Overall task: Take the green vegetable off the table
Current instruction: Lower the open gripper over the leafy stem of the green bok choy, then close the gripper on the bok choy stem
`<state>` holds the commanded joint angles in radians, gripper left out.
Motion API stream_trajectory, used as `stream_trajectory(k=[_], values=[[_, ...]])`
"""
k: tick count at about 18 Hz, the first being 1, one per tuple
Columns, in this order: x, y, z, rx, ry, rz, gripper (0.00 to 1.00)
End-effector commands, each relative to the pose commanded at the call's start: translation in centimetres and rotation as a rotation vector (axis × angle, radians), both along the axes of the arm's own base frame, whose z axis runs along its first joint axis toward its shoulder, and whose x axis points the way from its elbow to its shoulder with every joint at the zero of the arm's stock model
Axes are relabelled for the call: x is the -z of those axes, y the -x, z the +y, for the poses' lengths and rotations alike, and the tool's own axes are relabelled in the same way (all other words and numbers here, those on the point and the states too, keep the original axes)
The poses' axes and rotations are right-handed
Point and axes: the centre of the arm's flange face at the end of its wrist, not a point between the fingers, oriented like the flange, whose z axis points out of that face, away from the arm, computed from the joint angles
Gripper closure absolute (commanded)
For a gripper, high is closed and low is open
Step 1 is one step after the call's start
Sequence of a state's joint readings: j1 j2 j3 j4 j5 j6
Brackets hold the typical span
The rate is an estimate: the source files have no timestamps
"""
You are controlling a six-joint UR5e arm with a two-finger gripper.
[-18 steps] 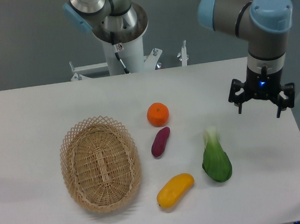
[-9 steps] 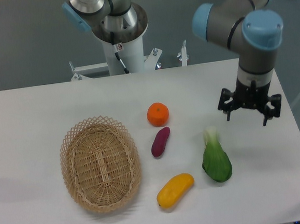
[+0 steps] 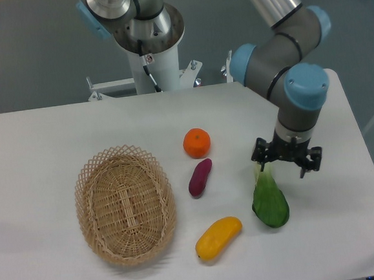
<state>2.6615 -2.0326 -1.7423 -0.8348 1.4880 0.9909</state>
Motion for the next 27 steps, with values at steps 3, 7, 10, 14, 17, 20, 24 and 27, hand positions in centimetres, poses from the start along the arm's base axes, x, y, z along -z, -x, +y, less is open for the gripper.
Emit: stream_trajectory(k=[3,7,10,14,17,20,24,27], values=[[1.0,-1.1,-0.5,0.001,0.004,0.002,0.0],[1.6,-0.9,-0.4,-0.019,0.015,-0.006,0.0],[2.0,-0.4,-0.1,-0.047,0.004,0.01,0.0],[2.6,-0.3,-0.3,-0.061,0.023,0.011,0.0],[3.0,-0.3,-0.3,-0.078,0.027,0.005,0.09],[3.1,-0.3,-0.3,-0.082,0.026,0.002,0.3],[2.7,-0.2,-0.2,-0.079,0.022,0.009,0.59],[2.3,-0.2,-0.3,-0.079,0.019,0.014,0.66]])
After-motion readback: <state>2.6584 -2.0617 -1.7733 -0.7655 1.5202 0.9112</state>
